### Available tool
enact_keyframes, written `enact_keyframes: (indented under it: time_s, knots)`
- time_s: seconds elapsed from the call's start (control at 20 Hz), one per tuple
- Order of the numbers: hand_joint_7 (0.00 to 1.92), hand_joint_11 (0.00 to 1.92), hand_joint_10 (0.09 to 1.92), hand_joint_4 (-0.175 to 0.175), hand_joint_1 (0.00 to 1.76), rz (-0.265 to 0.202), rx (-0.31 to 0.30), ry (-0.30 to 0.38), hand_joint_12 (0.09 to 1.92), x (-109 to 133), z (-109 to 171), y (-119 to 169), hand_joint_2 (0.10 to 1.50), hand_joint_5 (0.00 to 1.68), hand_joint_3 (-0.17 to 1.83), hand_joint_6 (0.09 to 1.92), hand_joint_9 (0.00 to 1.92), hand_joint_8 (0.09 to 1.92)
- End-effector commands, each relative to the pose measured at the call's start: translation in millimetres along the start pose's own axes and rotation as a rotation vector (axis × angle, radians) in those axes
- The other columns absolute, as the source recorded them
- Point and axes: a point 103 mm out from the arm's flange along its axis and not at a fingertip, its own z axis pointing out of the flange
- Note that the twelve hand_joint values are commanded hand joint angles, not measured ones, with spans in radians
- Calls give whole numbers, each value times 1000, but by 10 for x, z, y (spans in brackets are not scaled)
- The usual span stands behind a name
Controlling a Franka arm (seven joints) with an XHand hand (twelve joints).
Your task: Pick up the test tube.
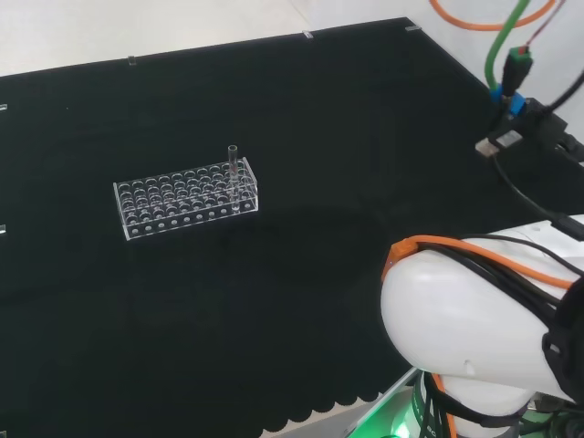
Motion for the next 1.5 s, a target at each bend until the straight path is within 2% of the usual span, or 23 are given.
enact_keyframes:
  time_s: [0.05, 0.45, 1.15, 1.5]
  knots:
    - [134, 0, 880, 10, 619, 11, 44, 16, 1166, -29, -39, -101, 843, 223, 234, 87, 5, 693]
    - [134, 0, 885, 10, 619, -37, 72, 63, 1166, 149, 162, 133, 843, 224, 235, 87, 2, 694]
    - [162, 0, 905, 2, 713, -60, 123, 152, 1191, 436, 772, 627, 814, 256, 233, 87, 12, 709]
    - [178, 0, 912, -1, 734, -112, 139, 193, 1216, 517, 1023, 892, 808, 273, 240, 87, 21, 715]
